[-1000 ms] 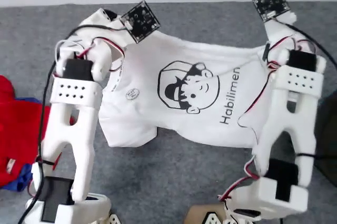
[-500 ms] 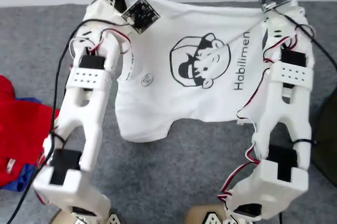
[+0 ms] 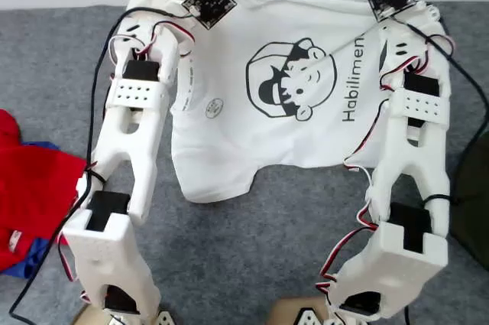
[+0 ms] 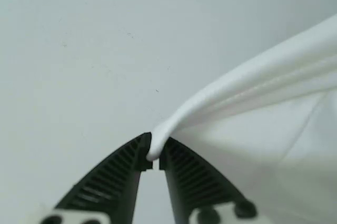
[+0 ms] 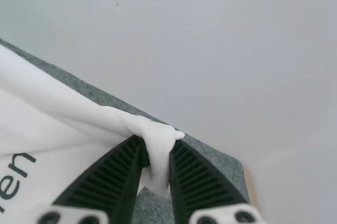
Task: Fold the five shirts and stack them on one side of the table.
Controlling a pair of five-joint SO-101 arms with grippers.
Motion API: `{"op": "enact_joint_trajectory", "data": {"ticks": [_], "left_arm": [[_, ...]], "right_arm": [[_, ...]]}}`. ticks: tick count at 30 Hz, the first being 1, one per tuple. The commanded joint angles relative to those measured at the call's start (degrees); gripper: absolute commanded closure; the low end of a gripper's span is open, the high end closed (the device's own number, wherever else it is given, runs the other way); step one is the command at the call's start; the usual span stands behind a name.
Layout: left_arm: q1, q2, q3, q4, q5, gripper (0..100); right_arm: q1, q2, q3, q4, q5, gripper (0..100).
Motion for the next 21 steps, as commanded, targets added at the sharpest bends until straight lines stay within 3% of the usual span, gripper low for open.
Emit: {"op": "enact_joint_trajectory", "data": {"ticks": [1, 4, 7, 17, 21], "left_arm": [[1.05, -0.97, -5.14, -1.23, 0.53, 99], [2.2, -3.08, -8.4, 1.58, 0.53, 99], [2.37, -8.44, -11.91, 9.67, 0.62, 99], [8.7, -31.03, -14.11, 42.11, 7.21, 99], [9.49, -37.27, -14.11, 49.41, 9.93, 99]], "right_arm": [[1.01, -1.36, -0.7, -1.45, 0.53, 98.8], [1.71, -3.38, -1.05, -0.92, 0.53, 98.8], [2.68, -7.78, -1.32, 4.44, 0.53, 98.8], [-0.13, -27.65, -1.32, 37.05, 0.18, 98.8], [-1.36, -34.51, -1.32, 46.99, 0.09, 98.8]]}}
